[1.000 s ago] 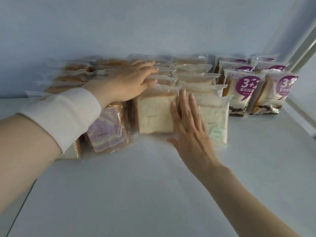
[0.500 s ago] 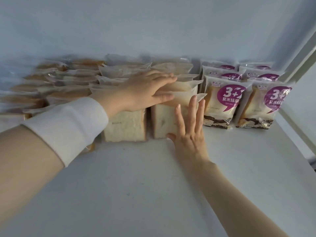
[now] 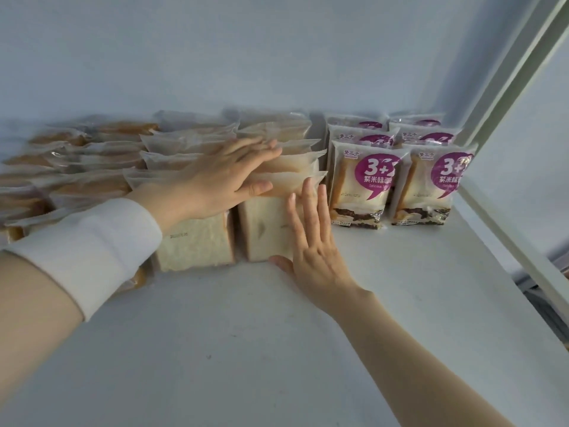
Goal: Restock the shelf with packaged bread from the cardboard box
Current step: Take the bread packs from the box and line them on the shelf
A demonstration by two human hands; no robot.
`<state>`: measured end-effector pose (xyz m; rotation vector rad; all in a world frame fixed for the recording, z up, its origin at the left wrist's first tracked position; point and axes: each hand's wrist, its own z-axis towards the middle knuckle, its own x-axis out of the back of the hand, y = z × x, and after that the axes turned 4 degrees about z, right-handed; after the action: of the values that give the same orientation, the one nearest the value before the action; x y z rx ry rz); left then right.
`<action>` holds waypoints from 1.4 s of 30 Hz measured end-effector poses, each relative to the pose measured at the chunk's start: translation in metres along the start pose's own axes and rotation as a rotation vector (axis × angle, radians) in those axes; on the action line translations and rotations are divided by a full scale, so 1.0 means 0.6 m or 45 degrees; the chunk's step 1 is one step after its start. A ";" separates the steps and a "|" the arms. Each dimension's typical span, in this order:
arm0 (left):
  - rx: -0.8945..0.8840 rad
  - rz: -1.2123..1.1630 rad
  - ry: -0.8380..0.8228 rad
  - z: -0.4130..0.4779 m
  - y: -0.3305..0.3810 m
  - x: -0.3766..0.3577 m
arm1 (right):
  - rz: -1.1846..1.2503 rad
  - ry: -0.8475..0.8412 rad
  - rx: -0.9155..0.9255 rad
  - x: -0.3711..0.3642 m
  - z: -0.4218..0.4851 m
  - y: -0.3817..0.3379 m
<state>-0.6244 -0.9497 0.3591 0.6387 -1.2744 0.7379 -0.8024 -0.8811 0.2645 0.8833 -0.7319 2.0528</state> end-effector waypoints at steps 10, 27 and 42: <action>-0.118 0.047 0.089 0.145 0.126 0.018 | 0.369 0.129 -0.850 0.086 -0.043 0.116; 0.043 0.063 -0.087 0.232 0.100 -0.003 | 1.068 -0.034 -0.804 0.025 0.043 0.178; -0.023 0.147 -0.244 0.238 0.103 -0.004 | 0.955 -0.286 -0.650 0.088 0.032 0.192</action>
<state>-0.7597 -1.0226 0.3845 0.6368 -1.5027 0.7727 -0.9151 -0.9350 0.2946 0.5833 -1.8312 2.2091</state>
